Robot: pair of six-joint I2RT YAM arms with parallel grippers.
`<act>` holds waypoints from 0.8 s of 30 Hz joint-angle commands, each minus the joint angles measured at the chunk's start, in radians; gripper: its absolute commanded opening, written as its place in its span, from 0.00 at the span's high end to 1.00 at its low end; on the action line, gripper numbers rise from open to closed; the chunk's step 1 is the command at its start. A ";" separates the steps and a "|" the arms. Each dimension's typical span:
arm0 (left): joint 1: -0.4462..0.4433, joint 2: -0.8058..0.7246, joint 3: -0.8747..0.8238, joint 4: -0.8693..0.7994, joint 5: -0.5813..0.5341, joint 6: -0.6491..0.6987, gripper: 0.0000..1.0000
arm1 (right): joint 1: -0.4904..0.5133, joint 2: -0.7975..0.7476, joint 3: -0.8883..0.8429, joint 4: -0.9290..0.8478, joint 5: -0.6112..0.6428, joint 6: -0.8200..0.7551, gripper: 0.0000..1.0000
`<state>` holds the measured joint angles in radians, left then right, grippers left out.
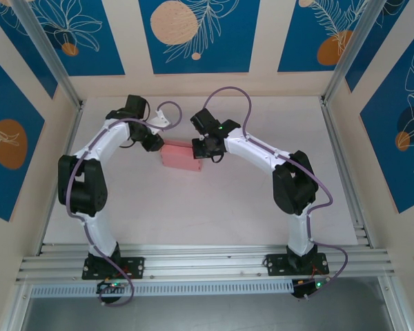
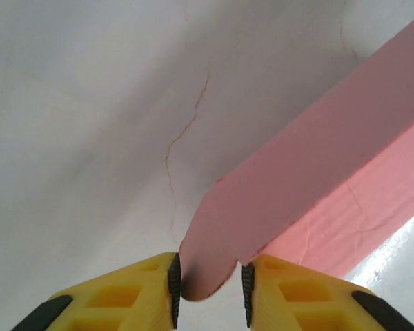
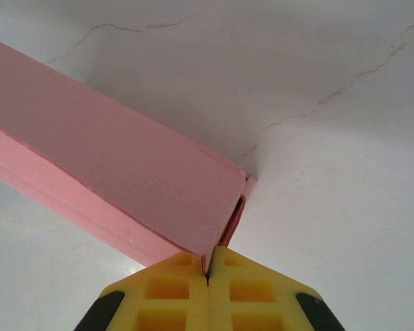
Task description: Fold the paper box
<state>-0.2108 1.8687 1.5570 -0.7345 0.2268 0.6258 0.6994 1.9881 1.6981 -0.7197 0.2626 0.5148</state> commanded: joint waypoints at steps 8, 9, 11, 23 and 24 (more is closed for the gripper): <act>0.002 0.037 0.088 -0.049 0.079 -0.065 0.94 | 0.016 0.055 -0.010 -0.099 -0.029 -0.007 1.00; 0.002 0.037 0.098 -0.062 0.085 -0.078 0.96 | 0.016 0.057 -0.010 -0.098 -0.029 -0.008 1.00; 0.001 0.042 0.120 -0.091 0.096 -0.115 1.00 | 0.016 0.059 -0.011 -0.098 -0.029 -0.008 1.00; 0.002 0.104 0.223 -0.249 0.216 -0.298 1.00 | 0.018 0.067 -0.010 -0.096 -0.026 -0.008 1.00; 0.003 0.111 0.227 -0.256 0.215 -0.309 1.00 | 0.018 0.068 -0.008 -0.097 -0.026 -0.010 1.00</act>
<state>-0.2058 1.9537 1.7405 -0.9150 0.3344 0.3767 0.7010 1.9892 1.7004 -0.7303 0.2672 0.5148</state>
